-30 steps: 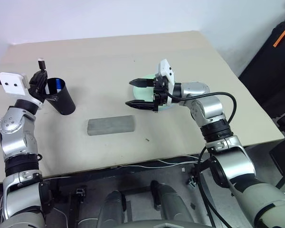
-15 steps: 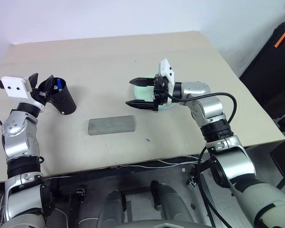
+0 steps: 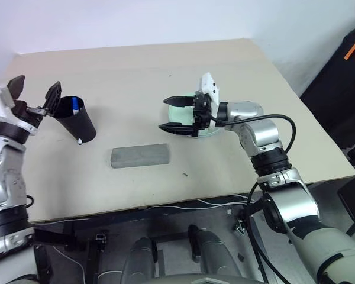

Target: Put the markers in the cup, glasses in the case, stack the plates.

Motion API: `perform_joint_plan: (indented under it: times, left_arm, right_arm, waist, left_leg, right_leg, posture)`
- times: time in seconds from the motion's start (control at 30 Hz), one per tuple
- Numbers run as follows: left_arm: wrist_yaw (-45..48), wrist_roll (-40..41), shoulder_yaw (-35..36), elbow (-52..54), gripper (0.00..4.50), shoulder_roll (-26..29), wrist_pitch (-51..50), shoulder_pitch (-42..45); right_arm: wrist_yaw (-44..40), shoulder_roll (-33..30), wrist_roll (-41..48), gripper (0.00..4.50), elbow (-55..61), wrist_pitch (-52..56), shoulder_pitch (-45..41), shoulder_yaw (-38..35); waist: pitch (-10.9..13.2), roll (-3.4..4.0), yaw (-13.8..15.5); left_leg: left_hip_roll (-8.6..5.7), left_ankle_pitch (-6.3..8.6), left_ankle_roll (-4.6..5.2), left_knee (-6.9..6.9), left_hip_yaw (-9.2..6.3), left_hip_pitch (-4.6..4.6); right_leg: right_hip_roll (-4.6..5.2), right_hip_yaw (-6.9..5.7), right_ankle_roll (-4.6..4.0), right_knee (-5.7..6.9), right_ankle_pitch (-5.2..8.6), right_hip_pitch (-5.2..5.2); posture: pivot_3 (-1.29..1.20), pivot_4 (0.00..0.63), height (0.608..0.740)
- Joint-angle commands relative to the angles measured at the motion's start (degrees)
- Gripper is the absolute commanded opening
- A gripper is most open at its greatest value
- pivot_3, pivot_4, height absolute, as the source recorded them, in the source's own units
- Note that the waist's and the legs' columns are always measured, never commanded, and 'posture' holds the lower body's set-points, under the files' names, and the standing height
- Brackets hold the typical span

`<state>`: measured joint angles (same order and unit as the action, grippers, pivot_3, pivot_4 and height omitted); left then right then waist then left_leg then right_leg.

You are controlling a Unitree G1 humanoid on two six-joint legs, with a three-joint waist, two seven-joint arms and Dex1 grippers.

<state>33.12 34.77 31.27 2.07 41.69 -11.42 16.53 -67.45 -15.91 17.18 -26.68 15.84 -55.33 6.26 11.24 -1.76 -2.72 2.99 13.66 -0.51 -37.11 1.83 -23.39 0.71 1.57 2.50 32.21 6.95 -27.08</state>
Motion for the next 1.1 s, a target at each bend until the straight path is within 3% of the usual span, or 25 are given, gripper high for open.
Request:
perform_joint_plan:
  times: [0.03, 0.23, 0.4, 0.83, 1.1]
  left_arm:
    - [4.8, 6.7, 4.8, 7.8, 4.49, 3.2, -6.9, -6.4]
    - [10.4, 11.2, 6.3, 14.1, 4.49, 3.3, -11.5, -17.1]
    - [14.7, 8.4, 3.2, 15.3, 4.49, 2.7, -10.0, -22.2]
    - [22.3, 2.5, -2.6, -0.4, 4.49, 2.1, -3.6, -14.6]
    - [24.3, 0.5, -5.7, -1.8, 4.49, -0.1, -1.7, -14.6]
  right_arm:
    - [0.0, -1.0, 1.4, 4.5, -0.6, -0.9, -2.2, -2.6]
    - [0.3, -2.4, 1.0, 4.5, -1.7, -1.4, -1.6, -3.9]
    - [0.7, -3.7, 1.2, 4.5, -0.1, -0.5, -0.2, -4.3]
    - [-2.5, -8.4, 1.6, 4.5, 4.0, 3.4, 5.7, -2.6]
    - [-2.9, -9.9, 2.2, 4.5, 6.3, 5.8, 7.1, -3.1]
  waist:
    - [0.0, 0.01, 0.0]
    - [0.0, 0.02, -0.1]
    - [0.0, 0.03, -0.7]
    - [0.0, 0.04, -1.4]
    - [0.0, 0.04, -1.3]
  left_leg:
    - [0.0, 0.0, 0.0, 0.01, 0.0, -0.01]
    - [0.02, 0.04, -0.06, 0.03, -0.03, -0.01]
    - [0.02, 0.12, -0.19, 0.09, -0.03, -0.05]
    - [0.02, 0.06, -0.1, 0.15, -0.03, -0.09]
    - [0.02, 0.02, -0.02, 0.14, 0.07, -0.13]
  right_leg:
    - [-0.01, 0.0, -0.04, -0.01, 0.03, -0.02]
    - [-0.01, -0.03, -0.15, -0.05, 0.1, -0.05]
    - [0.0, -0.03, -0.15, -0.21, 0.09, -0.05]
    - [-0.03, -0.02, -0.16, -0.22, 0.11, -0.13]
    - [-0.02, 0.05, -0.17, -0.19, 0.13, -0.18]
  posture:
    - [0.0, 0.15, 0.733]
    - [0.0, 0.15, 0.733]
    - [0.0, 0.15, 0.733]
    - [0.0, 0.15, 0.733]
    - [0.0, 0.15, 0.733]
